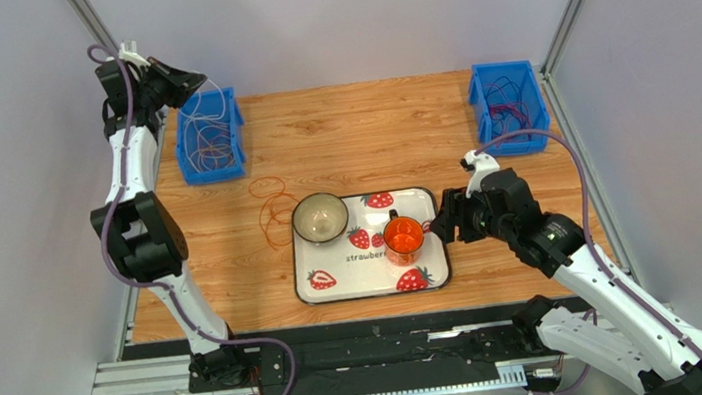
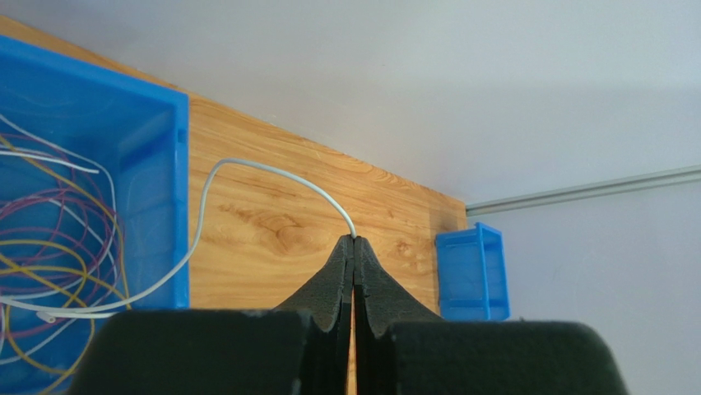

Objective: Untangle the cables
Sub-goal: Place the cable in the bin.

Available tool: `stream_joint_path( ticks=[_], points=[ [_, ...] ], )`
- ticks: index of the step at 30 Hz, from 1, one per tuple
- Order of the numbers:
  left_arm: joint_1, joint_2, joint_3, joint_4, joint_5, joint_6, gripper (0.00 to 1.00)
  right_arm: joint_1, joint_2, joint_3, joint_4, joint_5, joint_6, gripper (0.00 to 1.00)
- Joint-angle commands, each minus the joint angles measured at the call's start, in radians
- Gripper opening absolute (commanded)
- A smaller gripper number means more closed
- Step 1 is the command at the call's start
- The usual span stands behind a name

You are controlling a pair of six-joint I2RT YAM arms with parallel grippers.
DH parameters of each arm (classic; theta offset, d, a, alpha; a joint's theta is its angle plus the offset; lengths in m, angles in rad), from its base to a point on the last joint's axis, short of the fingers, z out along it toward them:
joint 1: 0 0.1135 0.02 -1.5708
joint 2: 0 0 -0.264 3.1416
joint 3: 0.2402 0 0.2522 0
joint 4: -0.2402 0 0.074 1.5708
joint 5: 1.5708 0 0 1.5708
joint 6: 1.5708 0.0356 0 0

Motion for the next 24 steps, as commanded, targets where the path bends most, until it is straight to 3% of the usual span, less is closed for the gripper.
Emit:
stream_joint_path(
  ticks=[1,7,19,24],
  points=[
    [0.016,0.115,0.1,0.129,0.132,-0.044,0.0,0.004,0.01,-0.001,0.041,-0.018,-0.018,0.62],
    [0.014,0.176,0.143,0.089,0.102,0.036,0.0,0.004,0.021,0.0,0.038,-0.025,-0.018,0.62],
    [0.016,0.129,0.046,-0.139,-0.124,0.261,0.0,0.003,0.03,0.005,0.03,-0.034,-0.018,0.62],
    [0.016,0.135,0.039,-0.19,-0.128,0.327,0.0,0.004,0.027,0.006,0.029,-0.035,-0.017,0.62]
  ],
)
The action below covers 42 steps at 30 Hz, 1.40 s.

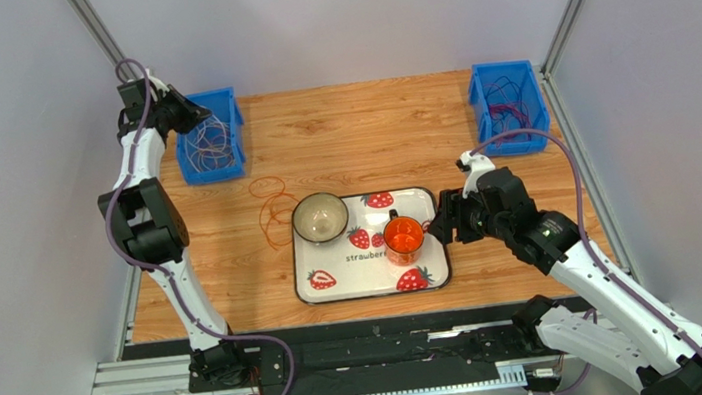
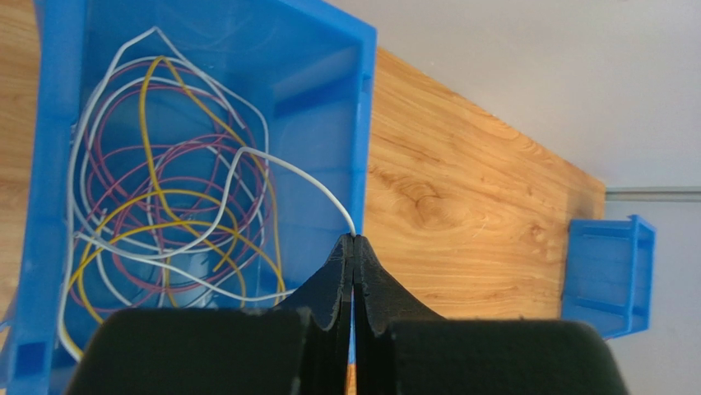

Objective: Untangle the cables
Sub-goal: Place the cable in the bin.

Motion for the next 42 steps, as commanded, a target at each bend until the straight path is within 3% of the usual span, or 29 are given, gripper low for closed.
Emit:
stream_joint_path(
  ticks=[1,4,7,9,11,12,15,20,25,34,42],
  points=[
    [0.005,-0.055,-0.009,-0.057,-0.05,0.107,0.0,0.004,-0.005,0.007,0.027,-0.011,-0.014,0.62],
    [0.007,-0.066,-0.012,-0.08,-0.067,0.119,0.06,0.003,-0.004,0.011,0.024,-0.012,-0.014,0.62],
    [0.005,-0.092,-0.021,-0.083,-0.074,0.114,0.27,0.004,-0.007,0.011,0.022,-0.012,-0.01,0.62],
    [-0.003,-0.132,-0.038,-0.077,-0.085,0.117,0.49,0.004,-0.007,0.014,0.022,-0.012,-0.008,0.62],
    [-0.024,-0.188,-0.072,-0.084,-0.149,0.139,0.62,0.004,-0.004,0.016,0.024,-0.011,-0.004,0.61],
    [-0.032,-0.208,-0.078,-0.095,-0.175,0.145,0.63,0.004,-0.004,0.022,0.025,-0.011,-0.003,0.61],
    [-0.065,-0.287,-0.106,-0.163,-0.344,0.142,0.64,0.006,0.004,0.034,0.021,0.002,0.006,0.6],
    [-0.102,-0.483,-0.271,-0.187,-0.473,0.121,0.63,0.03,0.004,0.051,0.027,0.012,0.015,0.59],
    [-0.208,-0.629,-0.382,-0.232,-0.56,0.151,0.62,0.096,-0.019,0.042,0.05,0.06,0.03,0.62],
    [-0.337,-0.825,-0.607,-0.236,-0.604,0.157,0.56,0.249,-0.042,0.028,0.03,0.218,0.076,0.63],
    [-0.429,-0.851,-0.758,-0.187,-0.634,0.13,0.54,0.496,-0.16,-0.105,0.09,0.387,0.239,0.63]
  ],
)
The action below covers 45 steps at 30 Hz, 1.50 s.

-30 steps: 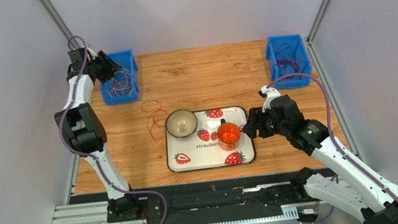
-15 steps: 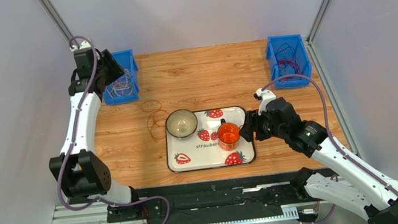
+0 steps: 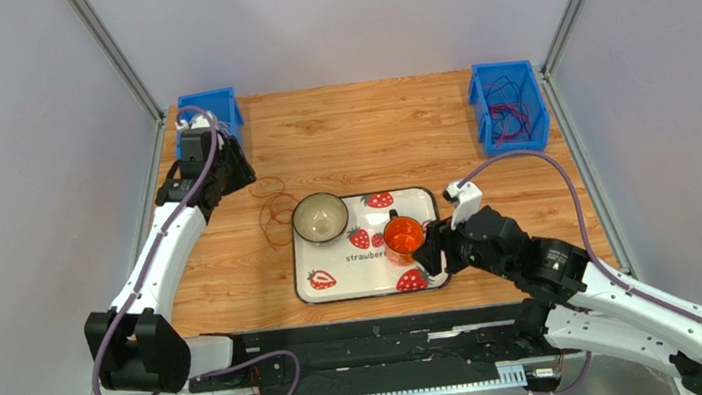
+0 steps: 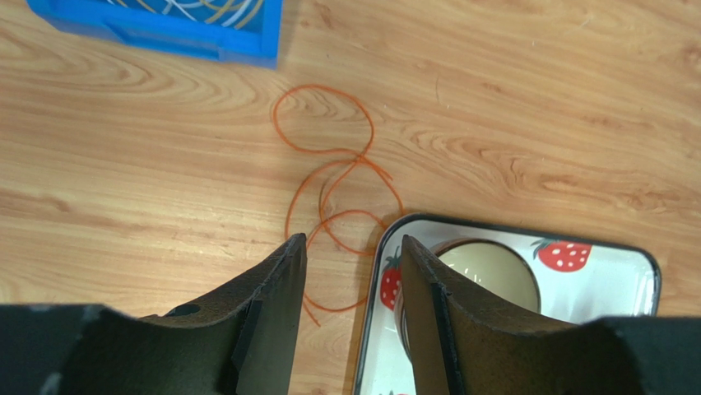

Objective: Untangle the cables
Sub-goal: Place the cable in the bin.

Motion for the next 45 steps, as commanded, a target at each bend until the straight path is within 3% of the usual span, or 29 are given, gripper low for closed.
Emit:
stream_joint_path(
  ticks=[1,11,14,30,37,45],
  points=[
    [-0.032,-0.007,-0.052,0.056,-0.027,-0.013,0.54,0.112,-0.033,-0.072,0.064,0.154,0.126,0.63],
    [-0.06,0.168,-0.048,0.14,-0.012,-0.015,0.48,0.437,0.087,-0.158,0.195,0.344,0.177,0.62],
    [-0.061,0.242,-0.03,0.132,-0.019,-0.01,0.48,0.485,0.11,-0.192,0.248,0.373,0.175,0.62],
    [-0.063,0.495,0.099,0.08,0.008,0.021,0.47,0.504,0.196,-0.23,0.314,0.396,0.152,0.64],
    [-0.061,0.537,0.132,0.048,-0.007,0.007,0.46,0.502,0.22,-0.221,0.309,0.401,0.154,0.64],
    [-0.061,0.616,0.216,-0.032,-0.012,0.004,0.35,0.502,0.22,-0.221,0.306,0.41,0.158,0.65]
  ],
)
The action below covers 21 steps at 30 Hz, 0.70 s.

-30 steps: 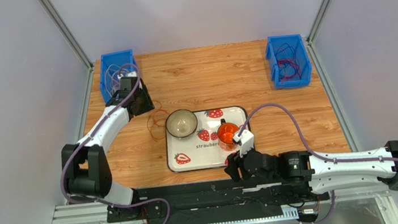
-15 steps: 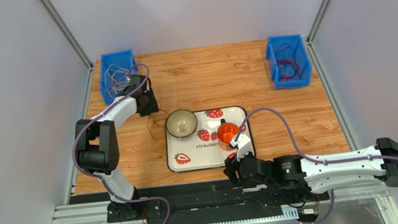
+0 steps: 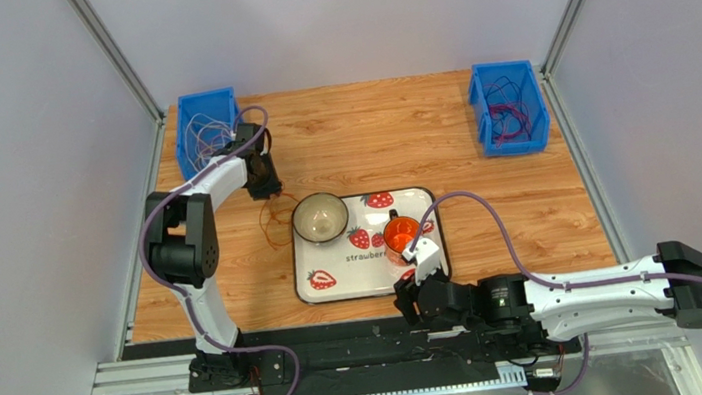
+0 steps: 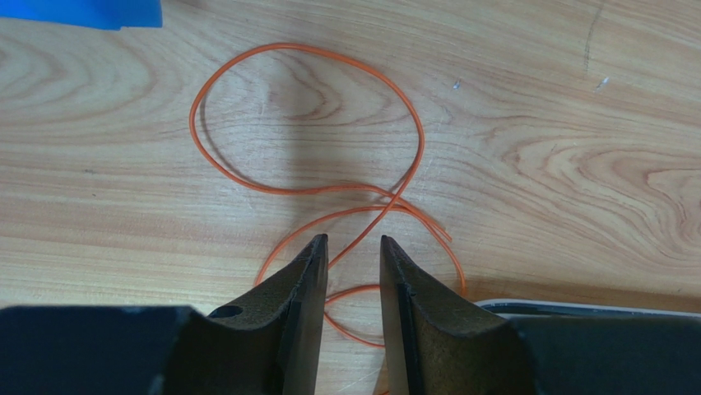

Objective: Untangle the cables
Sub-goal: Place the cable in the bin, then pick up the cable at the center of the board.

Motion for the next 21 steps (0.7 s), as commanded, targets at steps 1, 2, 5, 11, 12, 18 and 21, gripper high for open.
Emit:
stream_joint_path(
  ticks=[1,2,5,11,12,18,21],
  points=[
    [-0.005,0.016,0.044,-0.043,-0.022,0.001,0.34,0.005,0.002,0.026,0.042,0.046,0.012,0.65],
    [-0.004,0.019,0.044,-0.046,-0.022,-0.002,0.34,0.005,0.005,0.026,0.042,0.048,0.014,0.65],
    [-0.002,0.03,0.053,-0.063,-0.027,-0.007,0.34,0.005,0.007,0.026,0.041,0.05,0.014,0.65],
    [-0.002,0.041,0.065,-0.074,-0.025,-0.008,0.25,0.005,0.013,0.028,0.041,0.051,0.014,0.65],
    [-0.002,0.042,0.065,-0.075,-0.025,-0.007,0.22,0.005,0.013,0.028,0.042,0.053,0.014,0.65],
    [-0.002,0.056,0.08,-0.084,-0.019,-0.002,0.0,0.005,0.014,0.031,0.041,0.054,0.014,0.65],
    [-0.002,0.035,0.076,-0.091,-0.025,-0.002,0.0,0.005,0.01,0.037,0.033,0.059,0.009,0.65]
  ],
)
